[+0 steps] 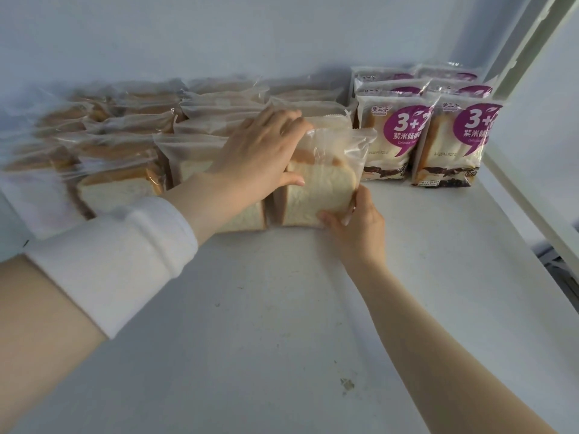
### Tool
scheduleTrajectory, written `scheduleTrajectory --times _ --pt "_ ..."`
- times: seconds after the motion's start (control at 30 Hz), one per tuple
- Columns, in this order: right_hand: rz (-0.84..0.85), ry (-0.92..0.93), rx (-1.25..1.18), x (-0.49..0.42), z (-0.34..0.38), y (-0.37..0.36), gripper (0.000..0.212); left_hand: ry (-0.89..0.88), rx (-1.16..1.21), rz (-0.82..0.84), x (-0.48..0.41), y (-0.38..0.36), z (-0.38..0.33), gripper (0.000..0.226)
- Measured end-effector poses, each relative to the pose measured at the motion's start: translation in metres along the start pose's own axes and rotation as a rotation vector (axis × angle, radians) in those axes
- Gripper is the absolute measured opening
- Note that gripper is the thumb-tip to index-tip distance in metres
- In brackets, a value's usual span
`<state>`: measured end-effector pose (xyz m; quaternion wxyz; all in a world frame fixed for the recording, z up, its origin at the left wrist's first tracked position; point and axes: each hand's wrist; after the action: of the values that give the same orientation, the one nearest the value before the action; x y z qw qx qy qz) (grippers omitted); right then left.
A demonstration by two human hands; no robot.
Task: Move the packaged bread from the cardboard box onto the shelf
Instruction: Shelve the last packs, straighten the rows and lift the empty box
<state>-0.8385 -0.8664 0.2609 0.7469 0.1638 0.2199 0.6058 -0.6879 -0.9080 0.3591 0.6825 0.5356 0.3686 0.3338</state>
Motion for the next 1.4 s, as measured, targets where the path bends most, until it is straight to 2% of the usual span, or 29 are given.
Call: scheduleTrajectory --times 0.17,0.33,0.5,0.7,0.93,1.03,1.13,1.27,1.4 --pt "0.036 -0.011 -0.011 -0.004 0.005 0.002 0.035 0.012 -0.020 -0.019 0.001 0.000 -0.003 0.073" --pt "0.122 0.020 0.079 0.001 0.000 0.013 0.051 0.007 -0.019 -0.042 0.004 0.001 -0.003 0.071" --pt "0.122 -0.013 0.093 -0.009 0.006 0.009 0.039 0.024 -0.007 -0.056 0.008 -0.001 -0.002 0.071" --pt "0.109 -0.027 0.152 -0.010 0.011 0.005 0.046 0.036 -0.046 -0.034 0.008 -0.002 -0.003 0.072" --pt "0.301 0.057 0.326 -0.020 0.016 0.045 0.065 0.078 -0.065 0.003 0.008 0.008 -0.011 0.075" --pt "0.210 0.098 0.477 -0.030 0.016 0.088 0.061 0.096 -0.028 -0.046 -0.003 0.028 -0.022 0.085" --pt "0.071 0.083 0.541 -0.047 0.012 0.126 0.047 0.064 -0.005 -0.126 -0.035 0.047 -0.039 0.078" --pt "-0.047 0.038 0.566 -0.070 -0.001 0.155 0.058 0.028 -0.054 0.017 -0.095 0.050 -0.067 0.073" --pt "-0.153 -0.001 0.509 -0.082 -0.025 0.163 0.076 0.072 -0.042 0.169 -0.139 0.033 -0.080 0.092"
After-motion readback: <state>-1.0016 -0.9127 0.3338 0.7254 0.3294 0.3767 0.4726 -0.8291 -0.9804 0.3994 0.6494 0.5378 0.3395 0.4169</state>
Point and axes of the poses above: each hand's wrist, its own x-axis away from the middle knuckle, its own y-axis out of the back of the hand, z = x × y, and after that the axes turned 7 degrees about z, right-handed
